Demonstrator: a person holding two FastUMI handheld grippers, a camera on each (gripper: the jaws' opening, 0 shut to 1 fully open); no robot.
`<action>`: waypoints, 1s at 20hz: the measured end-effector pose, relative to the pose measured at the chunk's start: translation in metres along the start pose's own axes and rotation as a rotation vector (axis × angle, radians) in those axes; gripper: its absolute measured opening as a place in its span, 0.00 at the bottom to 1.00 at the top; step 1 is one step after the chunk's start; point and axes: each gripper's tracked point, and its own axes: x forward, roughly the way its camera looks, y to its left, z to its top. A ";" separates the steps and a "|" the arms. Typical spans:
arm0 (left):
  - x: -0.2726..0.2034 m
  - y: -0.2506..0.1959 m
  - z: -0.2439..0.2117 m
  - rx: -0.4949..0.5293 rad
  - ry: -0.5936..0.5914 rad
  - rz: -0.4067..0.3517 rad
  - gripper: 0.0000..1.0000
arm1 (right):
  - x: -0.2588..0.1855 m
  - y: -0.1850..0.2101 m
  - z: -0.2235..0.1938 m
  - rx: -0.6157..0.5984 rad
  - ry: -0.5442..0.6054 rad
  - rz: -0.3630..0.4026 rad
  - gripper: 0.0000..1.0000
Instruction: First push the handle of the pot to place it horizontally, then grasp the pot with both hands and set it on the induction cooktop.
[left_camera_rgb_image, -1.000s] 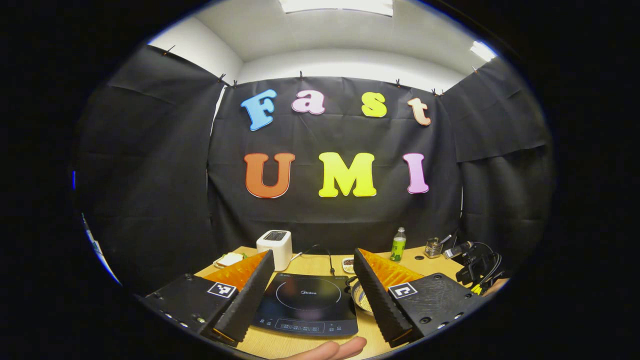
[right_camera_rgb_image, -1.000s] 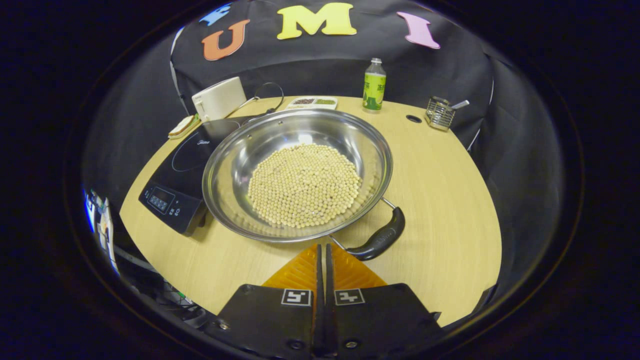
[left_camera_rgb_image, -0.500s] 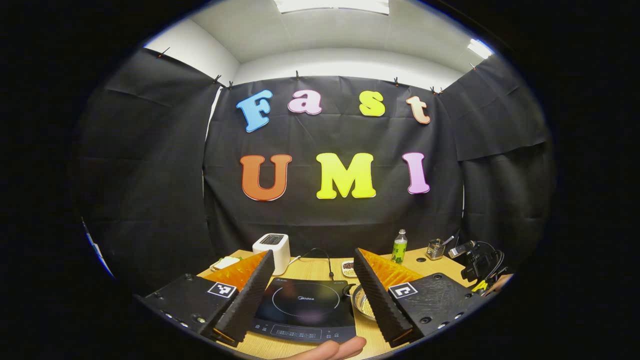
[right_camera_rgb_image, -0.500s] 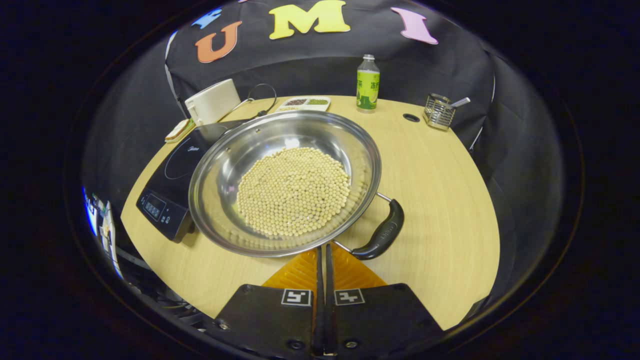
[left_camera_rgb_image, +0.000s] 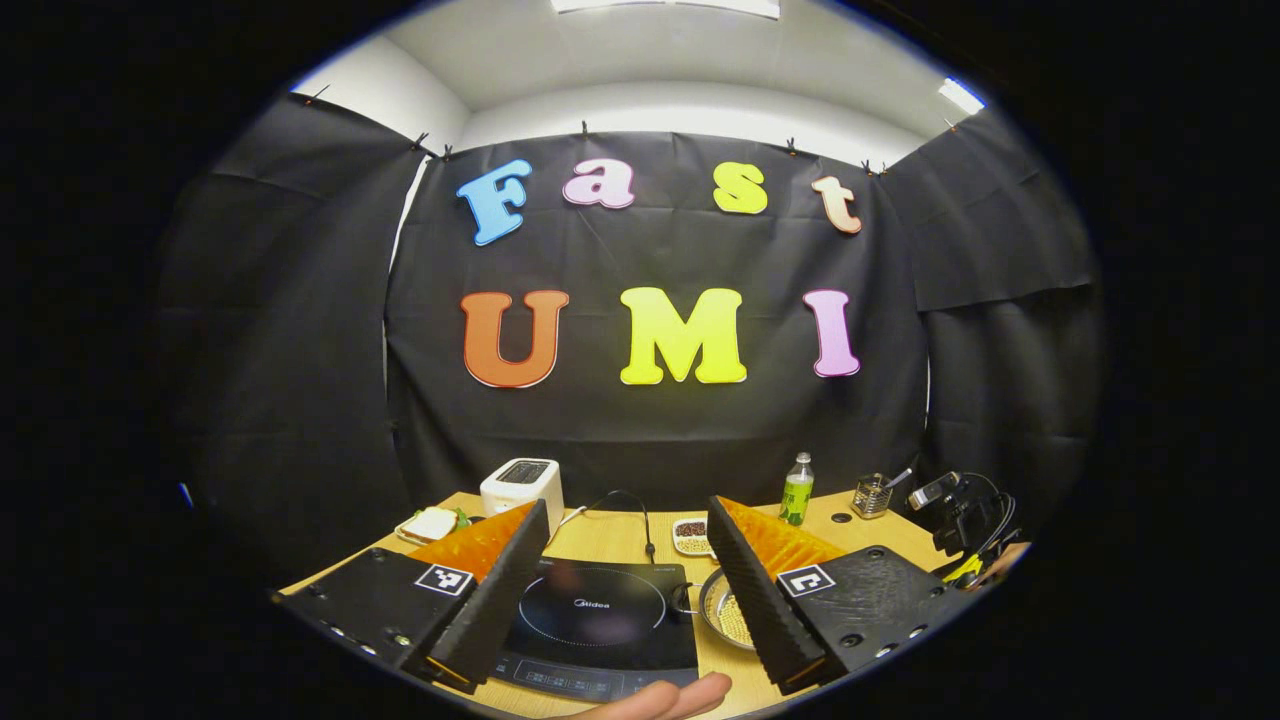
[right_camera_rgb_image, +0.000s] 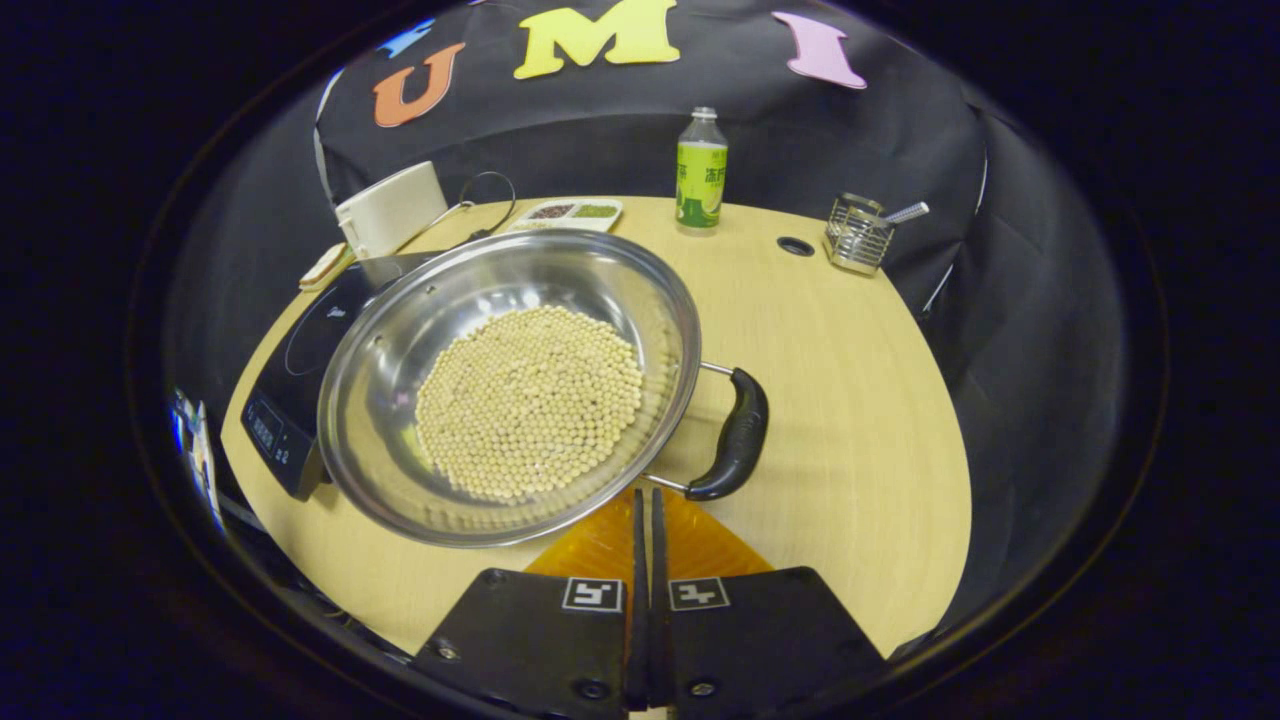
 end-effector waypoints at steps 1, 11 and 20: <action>0.005 -0.002 -0.003 -0.001 0.007 -0.003 0.95 | 0.003 -0.004 0.003 0.003 0.000 -0.004 0.04; 0.035 -0.019 -0.030 0.000 0.077 -0.017 0.94 | 0.026 -0.033 0.033 0.064 -0.071 -0.038 0.04; 0.055 -0.040 -0.073 -0.004 0.193 -0.056 0.94 | 0.005 -0.045 0.038 0.125 -0.144 -0.077 0.04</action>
